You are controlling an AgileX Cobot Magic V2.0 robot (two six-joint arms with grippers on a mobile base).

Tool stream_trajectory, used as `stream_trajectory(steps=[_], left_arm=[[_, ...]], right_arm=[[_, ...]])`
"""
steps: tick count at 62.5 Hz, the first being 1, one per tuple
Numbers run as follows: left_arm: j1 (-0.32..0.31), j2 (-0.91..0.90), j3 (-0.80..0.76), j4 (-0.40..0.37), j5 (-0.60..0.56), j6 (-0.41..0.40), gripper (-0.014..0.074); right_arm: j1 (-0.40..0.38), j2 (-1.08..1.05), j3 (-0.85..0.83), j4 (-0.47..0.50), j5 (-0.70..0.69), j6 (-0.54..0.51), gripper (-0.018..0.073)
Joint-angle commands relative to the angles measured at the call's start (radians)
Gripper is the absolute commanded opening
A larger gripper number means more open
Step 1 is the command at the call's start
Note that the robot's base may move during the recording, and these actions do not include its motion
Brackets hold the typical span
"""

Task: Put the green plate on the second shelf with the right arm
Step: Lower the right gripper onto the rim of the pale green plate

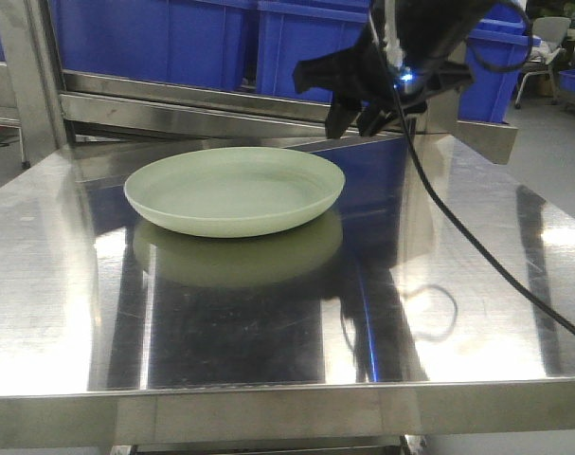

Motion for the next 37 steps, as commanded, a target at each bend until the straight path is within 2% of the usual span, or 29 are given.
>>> stream_trajectory(steps=[1, 19, 37], left_arm=[[0.000, -0.018, 0.041, -0.006, -0.081, -0.003, 0.0130], [0.000, -0.018, 0.041, -0.006, -0.081, -0.003, 0.0130], [0.000, -0.018, 0.041, -0.006, -0.081, -0.003, 0.0130]], right_arm=[[-0.012, -0.022, -0.063, 0.043, -0.023, -0.008, 0.0365], [-0.023, 0.070, -0.198, 0.058, 0.074, -0.008, 0.0364], [-0.023, 0.147, -0.252, 0.080, 0.141, -0.008, 0.0364]])
